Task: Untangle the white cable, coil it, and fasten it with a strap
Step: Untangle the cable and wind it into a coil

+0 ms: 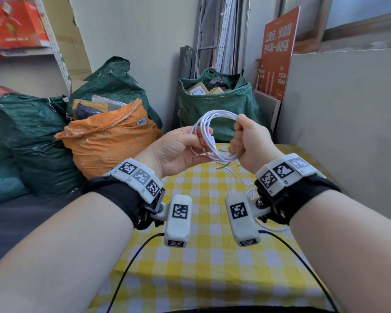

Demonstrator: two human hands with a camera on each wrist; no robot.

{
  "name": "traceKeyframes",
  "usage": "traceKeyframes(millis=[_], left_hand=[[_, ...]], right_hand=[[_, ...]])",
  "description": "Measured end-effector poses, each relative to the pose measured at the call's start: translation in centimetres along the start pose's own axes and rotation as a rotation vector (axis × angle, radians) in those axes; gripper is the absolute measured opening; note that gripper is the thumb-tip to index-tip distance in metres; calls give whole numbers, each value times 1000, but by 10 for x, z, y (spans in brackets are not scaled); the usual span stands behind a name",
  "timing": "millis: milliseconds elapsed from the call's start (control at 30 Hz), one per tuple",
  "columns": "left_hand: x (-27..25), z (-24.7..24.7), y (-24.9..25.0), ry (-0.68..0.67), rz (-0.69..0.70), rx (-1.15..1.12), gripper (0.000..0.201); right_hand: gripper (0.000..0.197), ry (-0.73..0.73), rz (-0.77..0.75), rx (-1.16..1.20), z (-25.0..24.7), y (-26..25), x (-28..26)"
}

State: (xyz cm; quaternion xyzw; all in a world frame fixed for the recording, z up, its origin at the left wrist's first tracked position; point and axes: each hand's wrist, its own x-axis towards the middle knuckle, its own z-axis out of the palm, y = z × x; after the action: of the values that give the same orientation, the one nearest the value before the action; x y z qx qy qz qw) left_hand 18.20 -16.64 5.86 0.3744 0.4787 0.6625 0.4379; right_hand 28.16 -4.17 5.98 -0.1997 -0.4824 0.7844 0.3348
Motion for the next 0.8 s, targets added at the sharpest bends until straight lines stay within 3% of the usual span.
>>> traceKeyframes(millis=[200,367,467,567,700,800], left_hand=[[-3,-3,4,-78,-132,16,15],[-2,-2,5,-64,-165,-16,12],[-2,-5,4,-22,-160,-55,21],[-3,-4,4,40,-176,61,29],[2,-11,-2,116,-265,11,74],[3,-17,-12,159,-384,51,75]], right_hand=[[38,-10,-1,-9,-1,1,-1],[38,-10,-16,-16,-1,-1,-2],[38,-8,-31,-27,-1,-2,-1],[38,-1,-56,-52,-1,-3,-2],[39,-11,-99,-6,1,-8,-2],[40,-42,-106,53,2,-13,-2]])
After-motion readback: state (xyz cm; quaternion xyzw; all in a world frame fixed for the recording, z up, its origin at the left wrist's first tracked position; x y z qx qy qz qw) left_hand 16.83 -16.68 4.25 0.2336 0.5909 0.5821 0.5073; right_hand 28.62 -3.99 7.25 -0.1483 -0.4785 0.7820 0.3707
